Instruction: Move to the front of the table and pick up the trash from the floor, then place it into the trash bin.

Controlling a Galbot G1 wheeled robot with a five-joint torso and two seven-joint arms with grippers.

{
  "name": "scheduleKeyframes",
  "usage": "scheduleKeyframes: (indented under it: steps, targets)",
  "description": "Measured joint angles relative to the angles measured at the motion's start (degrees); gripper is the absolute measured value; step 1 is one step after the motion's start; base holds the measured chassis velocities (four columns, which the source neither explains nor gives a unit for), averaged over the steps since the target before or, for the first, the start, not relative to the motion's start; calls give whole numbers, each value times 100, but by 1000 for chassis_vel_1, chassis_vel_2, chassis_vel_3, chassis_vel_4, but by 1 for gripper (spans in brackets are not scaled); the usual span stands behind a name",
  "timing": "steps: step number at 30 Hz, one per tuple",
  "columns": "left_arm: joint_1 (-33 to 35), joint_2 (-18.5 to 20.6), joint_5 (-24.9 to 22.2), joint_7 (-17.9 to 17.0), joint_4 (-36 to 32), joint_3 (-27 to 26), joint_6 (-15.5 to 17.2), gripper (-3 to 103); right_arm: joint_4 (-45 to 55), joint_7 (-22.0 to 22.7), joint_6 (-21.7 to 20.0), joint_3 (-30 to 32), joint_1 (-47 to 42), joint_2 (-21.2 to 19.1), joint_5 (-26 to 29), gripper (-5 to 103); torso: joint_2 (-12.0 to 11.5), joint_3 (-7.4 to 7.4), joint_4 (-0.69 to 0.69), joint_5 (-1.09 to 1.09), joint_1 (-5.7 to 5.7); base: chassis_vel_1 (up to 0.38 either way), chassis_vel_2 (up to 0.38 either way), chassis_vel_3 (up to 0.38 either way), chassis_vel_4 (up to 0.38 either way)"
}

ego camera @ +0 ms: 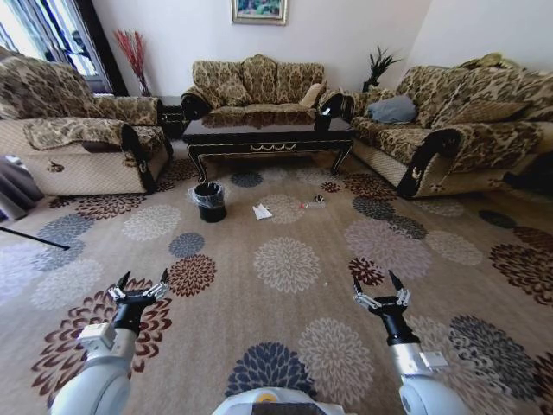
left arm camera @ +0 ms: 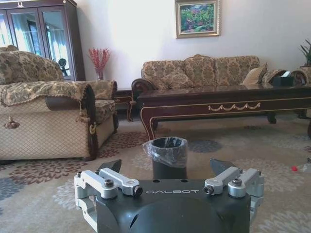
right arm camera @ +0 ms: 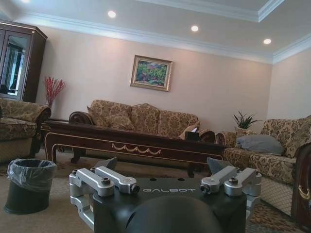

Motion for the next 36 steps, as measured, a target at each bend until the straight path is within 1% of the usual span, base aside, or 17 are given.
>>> scheduleKeyframes:
  steps: [2, 6, 13, 17, 21, 22, 26, 27, 30, 31, 36]
  targets:
    - [2, -3, -5, 16, -5, 13, -3, 100, -1, -2, 0, -1, 3, -2, 0, 100, -27, -22, 0, 0, -5, 0, 0, 0, 0]
    - [22, 11, -22, 42, 31, 17, -12, 100, 7, -4, 2, 4, -12, -33, 7, 100, -151, -115, 0, -1, -36, 0, 0, 0, 0]
    - [22, 9, -19, 42, 61, 32, -15, 100, 37, -3, 13, 7, -41, -32, 12, 100, -276, -196, 0, -1, -80, 0, 0, 0, 0]
    - [-1, 14, -20, 42, 94, 39, -15, 100, 52, -12, 14, 4, -41, -16, 19, 100, -360, -256, 0, 0, -104, 0, 0, 0, 0]
    - [-65, 24, -32, 41, 156, 36, -15, 100, 54, -62, 10, 5, -38, -15, 105, 100, -478, -351, 0, -1, -125, 0, 0, 0, 0]
    - [-65, 24, -32, 41, 156, 36, -15, 100, 54, -62, 10, 5, -38, -15, 105, 100, -478, -351, 0, -1, -125, 0, 0, 0, 0]
    - [-76, -6, -19, 29, 162, 68, 2, 100, 27, -100, 10, 5, -32, -11, 97, 100, -591, -444, 0, -1, -148, 0, 0, 0, 0]
    - [-76, -6, -19, 29, 162, 68, 2, 100, 27, -100, 10, 5, -32, -11, 97, 100, -591, -444, 0, -1, -148, 0, 0, 0, 0]
    - [-80, -41, -10, 20, 163, 82, 22, 100, 13, -125, 16, 5, -17, -10, 89, 100, -681, -515, 0, 0, -165, 0, 0, 0, 0]
    - [-80, -41, -10, 20, 163, 82, 22, 100, 13, -125, 16, 5, -17, -10, 89, 100, -681, -515, 0, 0, -165, 0, 0, 0, 0]
    - [-42, -93, 7, 24, 162, 127, 33, 100, -11, -129, 36, 3, -29, -3, 44, 100, -806, -605, 0, 0, -200, 0, 0, 0, 0]
